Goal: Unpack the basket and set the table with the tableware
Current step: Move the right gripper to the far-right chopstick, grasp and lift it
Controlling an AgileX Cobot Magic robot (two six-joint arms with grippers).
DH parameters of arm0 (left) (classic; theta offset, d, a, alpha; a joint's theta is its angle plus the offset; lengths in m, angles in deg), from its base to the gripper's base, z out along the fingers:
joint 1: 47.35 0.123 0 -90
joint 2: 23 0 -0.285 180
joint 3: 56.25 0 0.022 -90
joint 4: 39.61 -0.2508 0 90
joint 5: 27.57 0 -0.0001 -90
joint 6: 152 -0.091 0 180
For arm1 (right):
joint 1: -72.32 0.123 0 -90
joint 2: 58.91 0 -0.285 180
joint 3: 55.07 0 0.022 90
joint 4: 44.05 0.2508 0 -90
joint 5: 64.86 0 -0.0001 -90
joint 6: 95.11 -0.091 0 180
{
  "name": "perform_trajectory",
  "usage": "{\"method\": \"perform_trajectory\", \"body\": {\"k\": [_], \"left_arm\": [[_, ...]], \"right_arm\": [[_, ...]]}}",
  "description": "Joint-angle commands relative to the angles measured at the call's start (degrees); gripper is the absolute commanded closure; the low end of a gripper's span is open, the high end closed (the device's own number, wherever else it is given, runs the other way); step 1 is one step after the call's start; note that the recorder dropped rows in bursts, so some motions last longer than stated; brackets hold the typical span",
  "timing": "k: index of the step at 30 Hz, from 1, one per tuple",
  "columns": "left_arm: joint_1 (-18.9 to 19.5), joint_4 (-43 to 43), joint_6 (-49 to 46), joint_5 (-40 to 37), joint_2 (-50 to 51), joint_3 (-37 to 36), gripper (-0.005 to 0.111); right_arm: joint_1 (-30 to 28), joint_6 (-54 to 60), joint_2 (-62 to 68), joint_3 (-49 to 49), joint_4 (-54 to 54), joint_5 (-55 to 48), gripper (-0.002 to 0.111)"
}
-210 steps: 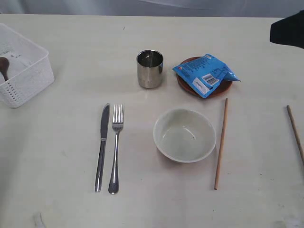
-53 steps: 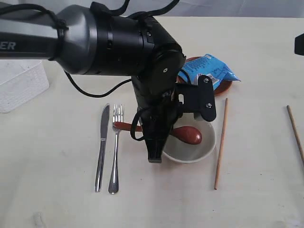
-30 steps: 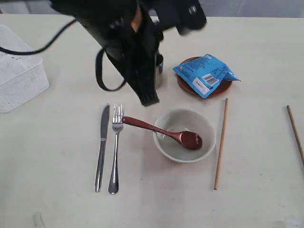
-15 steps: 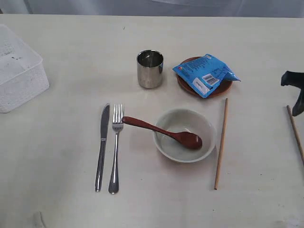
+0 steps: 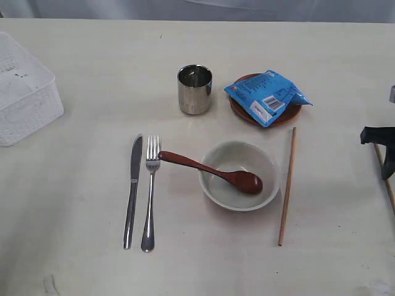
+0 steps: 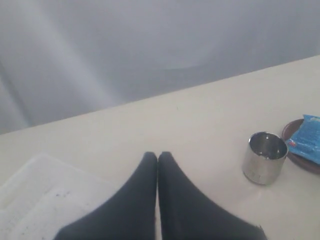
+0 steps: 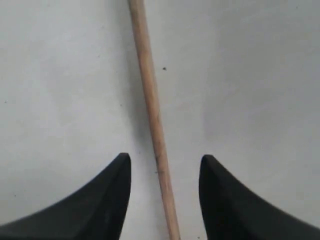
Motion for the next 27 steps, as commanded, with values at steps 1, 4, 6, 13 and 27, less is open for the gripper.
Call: {"method": "perform_trajectory", "body": {"k": [1, 4, 6, 13, 27], "left_arm": [[0.1, 0.3, 1.0, 3.9, -1.7, -0.7, 0.106], [0.1, 0.2, 1.0, 3.5, -2.2, -0.7, 0.106], [0.1, 0.2, 1.0, 3.1, -2.2, -0.7, 0.106], [0.1, -1.0, 1.0, 2.7, -2.2, -0.9, 0.106], [0.1, -1.0, 1.0, 2.3, -2.2, -0.9, 0.106]], "right_arm": [[-0.2, -0.2, 0.9, -1.2, -0.7, 3.6, 0.066], [-0.1, -0.2, 2.1, -2.4, -0.5, 4.8, 0.066], [0.1, -0.1, 3.2, -3.2, -0.4, 5.8, 0.066], [3.6, 0.2, 6.8, -3.6, -1.6, 6.5, 0.097], [6.3, 8.8, -3.2, -0.5, 11.8, -1.5, 0.109]]}}
